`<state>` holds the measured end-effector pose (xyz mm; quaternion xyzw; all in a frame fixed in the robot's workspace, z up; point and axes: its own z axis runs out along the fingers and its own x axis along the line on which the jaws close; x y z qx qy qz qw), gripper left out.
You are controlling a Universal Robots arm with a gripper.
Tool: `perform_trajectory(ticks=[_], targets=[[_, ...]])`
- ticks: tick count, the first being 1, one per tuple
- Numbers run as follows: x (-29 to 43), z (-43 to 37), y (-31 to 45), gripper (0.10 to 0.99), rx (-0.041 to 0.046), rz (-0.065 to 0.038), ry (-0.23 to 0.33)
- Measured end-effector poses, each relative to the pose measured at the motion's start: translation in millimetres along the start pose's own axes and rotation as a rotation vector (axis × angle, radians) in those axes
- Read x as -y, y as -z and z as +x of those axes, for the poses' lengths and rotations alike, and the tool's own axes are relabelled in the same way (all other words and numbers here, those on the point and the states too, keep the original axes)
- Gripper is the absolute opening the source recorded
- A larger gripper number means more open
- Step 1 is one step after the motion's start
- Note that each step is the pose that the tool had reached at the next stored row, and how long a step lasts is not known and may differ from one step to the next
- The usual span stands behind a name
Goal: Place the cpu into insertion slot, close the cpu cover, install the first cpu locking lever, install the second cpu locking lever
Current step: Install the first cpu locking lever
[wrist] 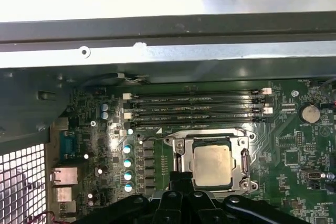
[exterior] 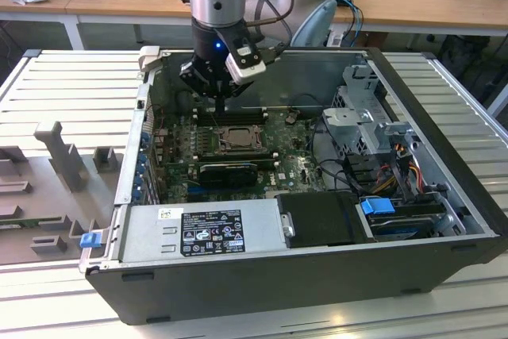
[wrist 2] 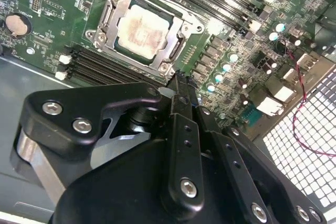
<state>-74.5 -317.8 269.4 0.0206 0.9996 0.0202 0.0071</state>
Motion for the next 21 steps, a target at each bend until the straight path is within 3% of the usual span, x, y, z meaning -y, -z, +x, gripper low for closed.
perform_trajectory(ticks=[21], targets=[[0.2, 4.7, -0.1, 0.106, -0.0001, -0.002, 0.000]])
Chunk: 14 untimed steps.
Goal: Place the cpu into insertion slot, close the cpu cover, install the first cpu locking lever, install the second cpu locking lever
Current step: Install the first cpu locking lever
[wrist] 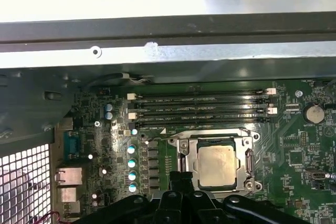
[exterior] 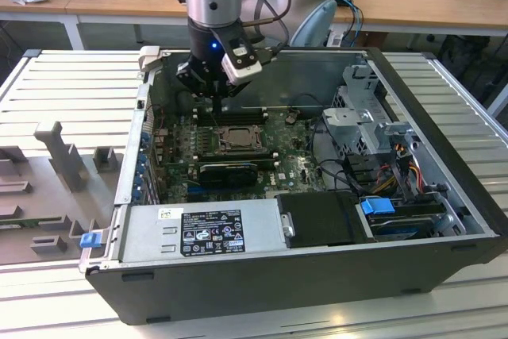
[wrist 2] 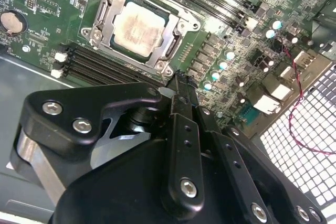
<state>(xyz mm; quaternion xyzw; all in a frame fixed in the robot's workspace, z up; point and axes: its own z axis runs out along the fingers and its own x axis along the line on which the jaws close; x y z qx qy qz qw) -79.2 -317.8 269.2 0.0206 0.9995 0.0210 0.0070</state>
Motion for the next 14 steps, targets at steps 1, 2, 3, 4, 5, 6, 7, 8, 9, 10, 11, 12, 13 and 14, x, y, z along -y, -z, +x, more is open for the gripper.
perform_trajectory(ticks=[1, 2, 3, 4, 5, 6, 7, 8, 9, 10, 11, 12, 13, 14], targets=[[0.0, 0.2, 0.0, 0.106, 0.0001, 0.000, 0.000], [0.0, 0.3, 0.0, 0.106, 0.0000, 0.000, 0.000], [0.0, 0.8, 0.0, 0.106, 0.0000, 0.000, 0.000], [0.1, 1.6, 0.0, 0.106, 0.0001, 0.000, 0.000], [0.2, 3.4, 0.1, 0.106, -0.0001, 0.000, 0.000], [0.3, 5.6, -0.1, 0.106, 0.0000, -0.001, 0.000], [0.3, 6.9, -0.2, 0.106, 0.0000, -0.001, 0.000], [0.4, 8.5, -0.4, 0.106, 0.0001, -0.001, 0.000], [0.4, 9.9, -0.5, 0.106, 0.0001, -0.001, 0.000], [0.5, 11.0, -0.6, 0.106, 0.0000, -0.001, 0.000], [0.5, 11.7, -0.7, 0.106, -0.0001, -0.001, 0.000], [0.5, 12.2, -0.7, 0.106, 0.0000, -0.001, 0.000], [0.6, 12.5, -0.8, 0.106, 0.0000, -0.001, 0.000], [0.6, 12.7, -0.8, 0.106, 0.0000, -0.001, 0.000]])
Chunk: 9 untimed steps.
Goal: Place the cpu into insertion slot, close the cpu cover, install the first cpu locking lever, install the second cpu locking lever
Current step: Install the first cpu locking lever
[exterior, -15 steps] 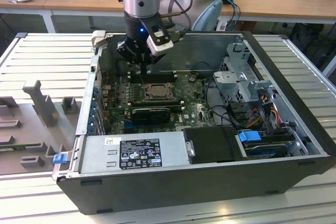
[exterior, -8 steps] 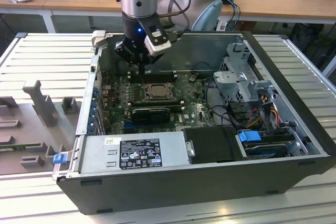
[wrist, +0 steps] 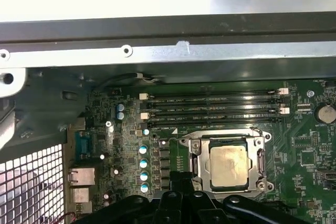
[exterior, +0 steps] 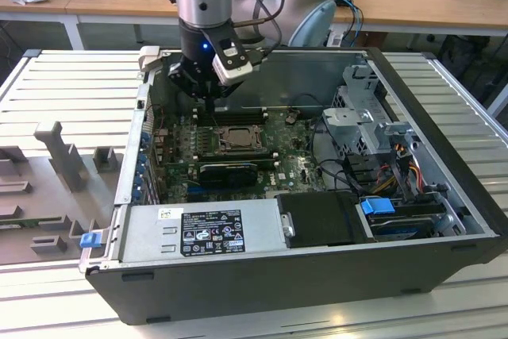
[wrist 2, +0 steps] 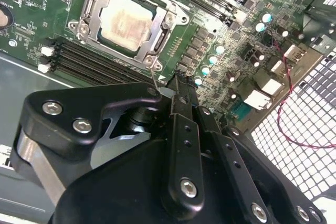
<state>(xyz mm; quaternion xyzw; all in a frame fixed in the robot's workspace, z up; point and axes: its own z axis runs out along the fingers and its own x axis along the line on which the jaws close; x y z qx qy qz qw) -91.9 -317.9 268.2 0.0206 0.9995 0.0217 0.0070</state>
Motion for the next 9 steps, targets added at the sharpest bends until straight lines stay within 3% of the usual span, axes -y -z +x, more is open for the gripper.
perform_trajectory(ticks=[9], targets=[[0.2, 3.7, -0.4, 0.106, -0.0001, -0.003, 0.000]])
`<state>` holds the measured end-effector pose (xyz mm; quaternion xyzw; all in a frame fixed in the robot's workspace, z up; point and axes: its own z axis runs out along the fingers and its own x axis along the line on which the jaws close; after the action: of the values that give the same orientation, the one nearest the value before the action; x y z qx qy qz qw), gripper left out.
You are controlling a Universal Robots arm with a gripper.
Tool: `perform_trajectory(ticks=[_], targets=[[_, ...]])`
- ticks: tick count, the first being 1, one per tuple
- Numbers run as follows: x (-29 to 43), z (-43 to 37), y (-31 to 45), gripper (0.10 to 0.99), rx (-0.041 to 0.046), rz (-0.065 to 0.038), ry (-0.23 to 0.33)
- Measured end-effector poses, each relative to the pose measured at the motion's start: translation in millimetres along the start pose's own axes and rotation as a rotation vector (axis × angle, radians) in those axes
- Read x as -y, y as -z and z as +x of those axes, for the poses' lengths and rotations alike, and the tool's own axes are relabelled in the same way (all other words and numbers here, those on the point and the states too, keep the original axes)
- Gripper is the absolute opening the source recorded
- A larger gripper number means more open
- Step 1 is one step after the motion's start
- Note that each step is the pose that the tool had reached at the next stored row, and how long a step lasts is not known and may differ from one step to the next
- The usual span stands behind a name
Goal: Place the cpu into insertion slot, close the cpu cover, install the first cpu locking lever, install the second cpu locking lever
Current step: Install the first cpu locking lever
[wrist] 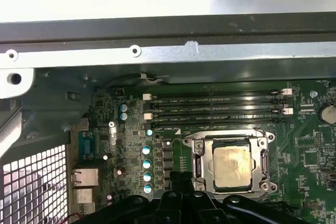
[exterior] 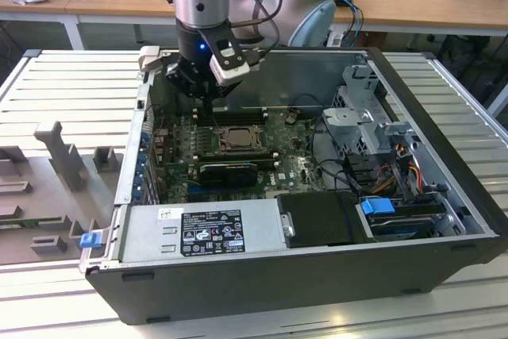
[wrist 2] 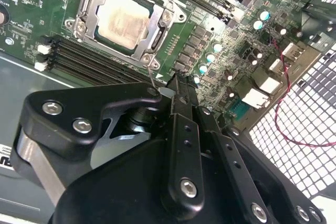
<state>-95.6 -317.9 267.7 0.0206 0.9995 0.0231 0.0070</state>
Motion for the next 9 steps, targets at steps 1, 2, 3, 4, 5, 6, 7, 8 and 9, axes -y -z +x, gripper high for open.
perform_trajectory(ticks=[1, 2, 3, 4, 5, 6, 7, 8, 9], targets=[[0.0, 0.7, -0.1, 0.106, 0.0001, 0.000, 0.000], [0.1, 2.1, -0.4, 0.106, 0.0001, 0.000, 0.000], [0.1, 2.8, -0.6, 0.106, 0.0001, 0.000, 0.000], [0.2, 3.5, -0.9, 0.106, 0.0000, 0.000, 0.000], [0.3, 4.6, -1.5, 0.106, -0.0001, 0.000, 0.000], [0.4, 6.1, -2.2, 0.106, -0.0001, 0.000, 0.001], [0.4, 7.2, -2.9, 0.106, 0.0000, 0.000, 0.001], [0.5, 8.4, -3.7, 0.106, 0.0000, 0.000, 0.002], [0.6, 9.3, -4.7, 0.106, -0.0002, -0.001, 0.005]])
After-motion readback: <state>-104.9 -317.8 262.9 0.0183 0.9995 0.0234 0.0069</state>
